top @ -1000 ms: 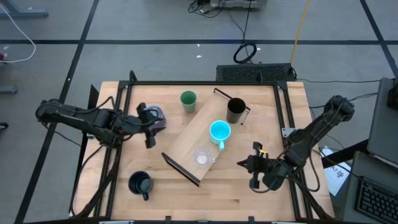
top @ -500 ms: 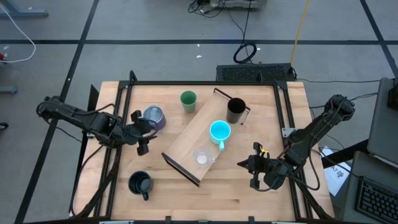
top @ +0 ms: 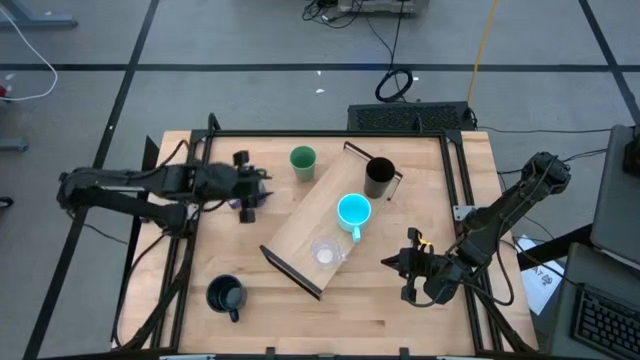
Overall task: Stack small to large cups/mugs on shelf
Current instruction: Put the green cup on the shelf
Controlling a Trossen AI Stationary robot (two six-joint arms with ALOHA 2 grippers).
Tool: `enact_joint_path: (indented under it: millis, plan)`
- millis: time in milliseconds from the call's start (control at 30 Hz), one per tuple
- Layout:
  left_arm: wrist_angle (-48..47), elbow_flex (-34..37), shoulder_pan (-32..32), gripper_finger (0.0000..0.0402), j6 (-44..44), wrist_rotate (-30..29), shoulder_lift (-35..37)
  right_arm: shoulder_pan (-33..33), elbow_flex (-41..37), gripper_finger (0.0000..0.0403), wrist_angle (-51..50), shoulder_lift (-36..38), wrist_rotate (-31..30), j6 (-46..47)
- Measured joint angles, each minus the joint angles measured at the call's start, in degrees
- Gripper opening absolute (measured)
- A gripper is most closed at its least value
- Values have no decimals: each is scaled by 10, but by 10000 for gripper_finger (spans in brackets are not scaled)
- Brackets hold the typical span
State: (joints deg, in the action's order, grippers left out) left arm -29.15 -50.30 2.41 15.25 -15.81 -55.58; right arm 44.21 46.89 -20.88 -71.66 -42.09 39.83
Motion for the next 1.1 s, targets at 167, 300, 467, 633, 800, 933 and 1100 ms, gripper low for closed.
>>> enact_joint_path:
  millis: [167, 300, 467, 633, 800, 933, 1100]
  plan:
    - [46, -4, 89, 182, 70, 69, -45, 0, 0, 0, -5, 0, -3, -3]
    - [54, -30, 141, 182, 119, 151, -95, 0, 0, 0, -4, 0, -3, -1]
    - [15, -85, 186, 183, 164, 188, -172, 0, 0, 0, -4, 0, -3, -1]
    - [-45, -150, 210, 203, 208, 199, -248, 0, 0, 0, -4, 0, -3, -4]
    - [-58, -188, 219, 223, 251, 185, -306, 0, 0, 0, -4, 0, -3, -6]
    - [-60, -195, 219, 227, 283, 162, -347, 0, 0, 0, -3, 0, -3, -16]
    - [-61, -196, 219, 227, 296, 136, -379, 0, 0, 0, -2, 0, -3, -21]
